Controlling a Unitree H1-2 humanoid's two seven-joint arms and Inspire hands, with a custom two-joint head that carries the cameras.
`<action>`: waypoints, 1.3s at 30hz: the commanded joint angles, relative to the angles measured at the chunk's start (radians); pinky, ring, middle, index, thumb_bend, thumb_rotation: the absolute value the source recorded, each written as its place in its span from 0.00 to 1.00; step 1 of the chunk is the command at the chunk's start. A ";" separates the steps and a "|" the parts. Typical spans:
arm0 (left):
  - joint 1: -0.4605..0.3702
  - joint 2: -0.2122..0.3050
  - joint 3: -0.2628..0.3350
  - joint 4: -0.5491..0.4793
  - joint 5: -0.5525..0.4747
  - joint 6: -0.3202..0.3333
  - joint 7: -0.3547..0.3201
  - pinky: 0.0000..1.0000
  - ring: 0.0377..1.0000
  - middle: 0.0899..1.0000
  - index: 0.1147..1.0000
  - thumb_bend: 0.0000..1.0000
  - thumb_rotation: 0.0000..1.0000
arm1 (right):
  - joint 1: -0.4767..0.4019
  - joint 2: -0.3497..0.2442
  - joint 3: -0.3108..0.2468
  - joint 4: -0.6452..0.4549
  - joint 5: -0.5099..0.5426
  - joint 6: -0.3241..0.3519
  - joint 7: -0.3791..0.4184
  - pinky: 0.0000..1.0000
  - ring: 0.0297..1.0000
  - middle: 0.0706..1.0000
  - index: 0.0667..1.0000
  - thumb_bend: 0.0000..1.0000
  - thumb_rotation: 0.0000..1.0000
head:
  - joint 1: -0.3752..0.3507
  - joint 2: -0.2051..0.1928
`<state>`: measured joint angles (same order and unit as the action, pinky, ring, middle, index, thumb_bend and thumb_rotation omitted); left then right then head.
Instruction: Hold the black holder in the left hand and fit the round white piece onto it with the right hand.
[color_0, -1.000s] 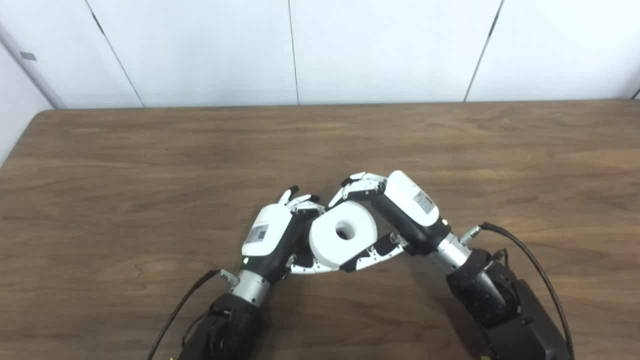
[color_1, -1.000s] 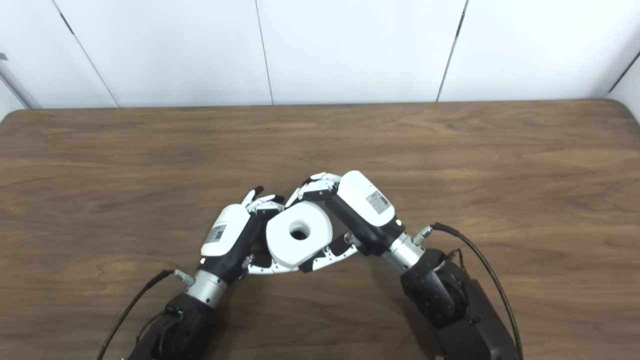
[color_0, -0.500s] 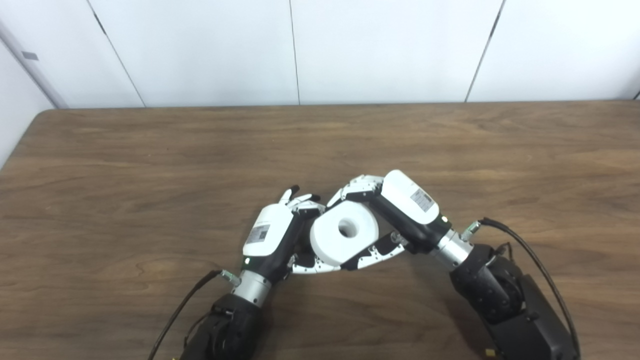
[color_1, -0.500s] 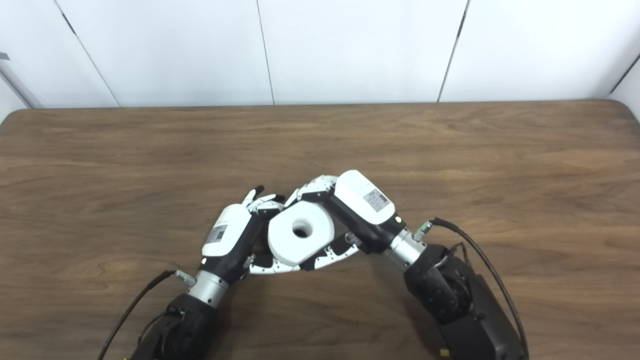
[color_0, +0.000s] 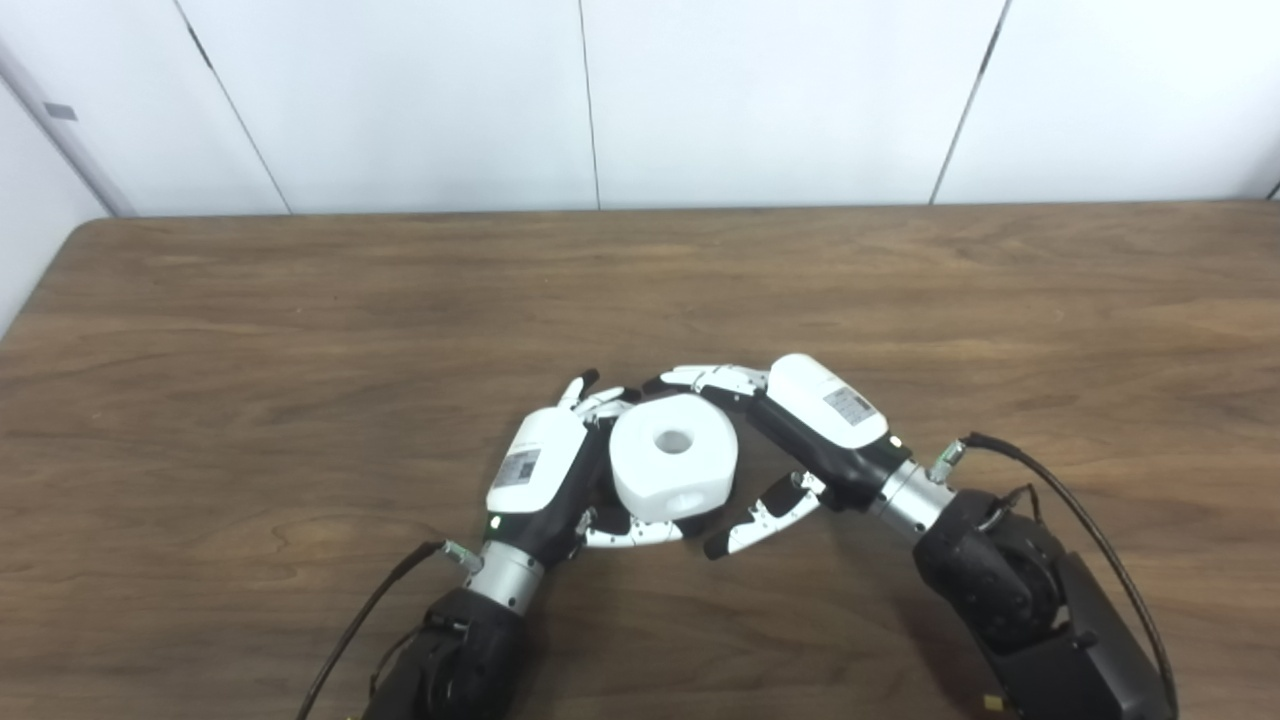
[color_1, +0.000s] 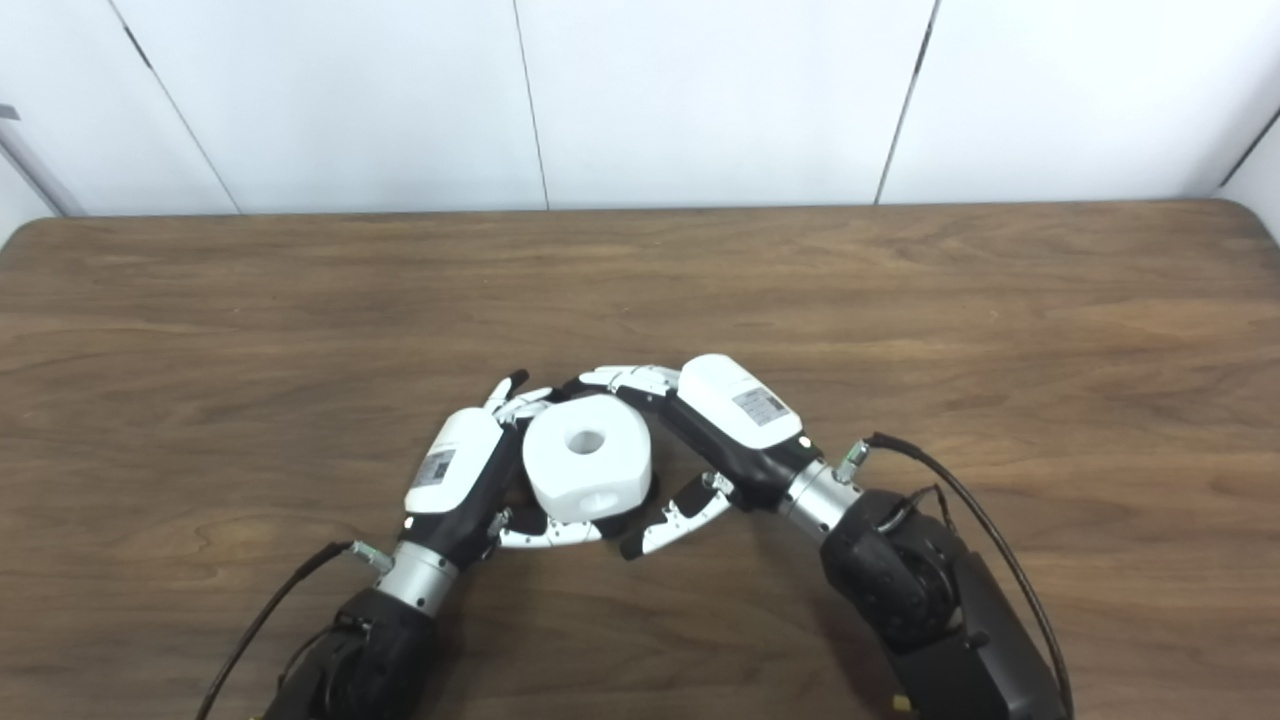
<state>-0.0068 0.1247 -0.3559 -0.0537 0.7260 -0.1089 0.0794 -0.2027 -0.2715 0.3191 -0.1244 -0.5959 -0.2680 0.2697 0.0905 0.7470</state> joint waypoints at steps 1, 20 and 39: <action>0.112 -0.052 -0.044 0.098 -0.031 -0.023 0.030 1.00 0.85 0.66 0.41 0.52 0.06 | -0.022 0.003 -0.005 -0.028 0.013 -0.013 -0.015 0.70 0.82 0.85 0.81 0.94 0.21 | 0.001 0.001; 0.105 -0.037 -0.030 0.106 -0.043 -0.030 0.030 1.00 0.85 0.66 0.41 0.52 0.06 | -0.013 -0.008 -0.070 -0.014 0.036 0.007 -0.044 0.71 0.83 0.88 0.87 0.91 0.24 | -0.008 -0.013; 0.090 -0.001 0.003 0.085 -0.078 -0.012 0.004 1.00 0.86 0.67 0.41 0.52 0.05 | 0.010 -0.050 -0.109 -0.007 0.111 0.090 0.006 0.81 0.91 0.94 0.95 0.82 0.43 | -0.029 -0.027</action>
<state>-0.0061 0.1306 -0.3370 -0.0533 0.6675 -0.1020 0.0693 -0.1757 -0.3065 0.2253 -0.1007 -0.5064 -0.1791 0.2847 0.0598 0.7195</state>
